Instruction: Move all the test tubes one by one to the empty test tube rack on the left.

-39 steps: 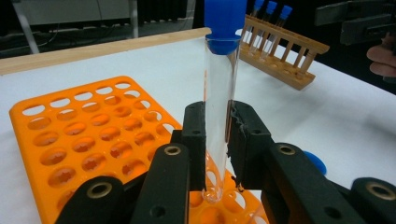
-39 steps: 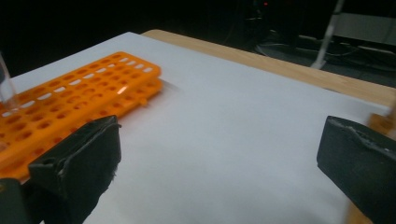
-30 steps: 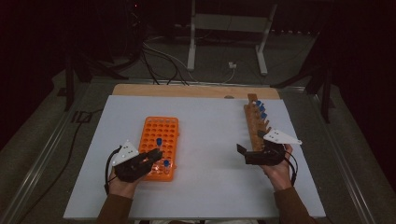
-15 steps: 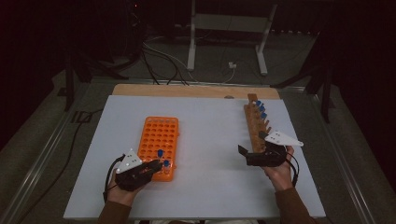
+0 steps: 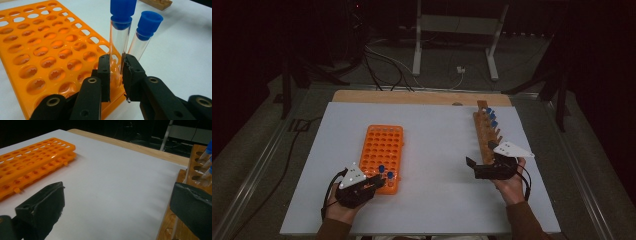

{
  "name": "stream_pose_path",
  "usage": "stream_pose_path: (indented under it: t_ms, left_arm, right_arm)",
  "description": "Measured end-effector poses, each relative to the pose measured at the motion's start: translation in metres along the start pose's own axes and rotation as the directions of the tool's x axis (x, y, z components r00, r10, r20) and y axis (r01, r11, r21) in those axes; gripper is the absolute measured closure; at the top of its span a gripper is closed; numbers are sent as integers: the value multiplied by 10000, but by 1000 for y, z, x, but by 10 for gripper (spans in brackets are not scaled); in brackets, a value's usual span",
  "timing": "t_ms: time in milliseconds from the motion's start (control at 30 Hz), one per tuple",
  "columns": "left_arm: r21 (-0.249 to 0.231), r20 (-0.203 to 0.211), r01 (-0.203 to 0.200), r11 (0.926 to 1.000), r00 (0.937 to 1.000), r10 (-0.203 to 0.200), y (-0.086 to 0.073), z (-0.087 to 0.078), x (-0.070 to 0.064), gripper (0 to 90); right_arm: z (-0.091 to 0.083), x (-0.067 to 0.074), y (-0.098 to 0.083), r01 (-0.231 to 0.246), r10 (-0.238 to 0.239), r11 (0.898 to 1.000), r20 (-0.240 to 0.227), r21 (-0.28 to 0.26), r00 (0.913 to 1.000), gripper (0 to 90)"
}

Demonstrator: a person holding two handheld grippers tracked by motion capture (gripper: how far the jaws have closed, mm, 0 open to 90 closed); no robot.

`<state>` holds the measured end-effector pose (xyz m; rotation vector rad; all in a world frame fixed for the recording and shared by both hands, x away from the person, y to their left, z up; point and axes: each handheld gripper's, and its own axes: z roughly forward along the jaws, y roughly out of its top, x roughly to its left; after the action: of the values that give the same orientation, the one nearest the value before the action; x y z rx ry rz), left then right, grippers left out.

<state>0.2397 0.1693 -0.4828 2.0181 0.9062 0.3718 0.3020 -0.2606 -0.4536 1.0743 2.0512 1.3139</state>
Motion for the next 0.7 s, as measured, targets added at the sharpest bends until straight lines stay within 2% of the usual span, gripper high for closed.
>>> stream_pose_path:
  t_ms: [33,200,300,500,567,600,700]
  left_arm:
    - [9,78,-9,10000,10000,9,-1,1,-1,782]
    - [197,-40,-99,9998,9999,100,-2,5,-3,781]
    - [225,-112,-334,9992,9994,337,-2,6,-5,782]
    - [231,-112,-297,9993,9995,299,-2,5,-5,779]
    - [125,-12,-191,9997,9998,191,-3,5,-5,761]
    - [54,-26,-180,9998,9998,181,-4,4,-5,713]
    - [-361,-48,-320,9988,9995,318,-1,0,-6,700]
  right_arm:
    - [0,0,0,18,-18,10000,-9,7,10000,0]
    - [1,1,0,43,-43,10000,-34,18,10000,0]
    - [1,1,-1,59,-59,10000,-45,35,10000,0]
    - [2,2,-1,122,-122,9999,-25,80,9999,0]
    - [2,2,-1,155,-154,9999,-24,75,9999,0]
    - [2,2,-1,149,-149,9999,-25,70,9999,0]
    - [2,2,-1,116,-115,9999,-44,80,9999,0]
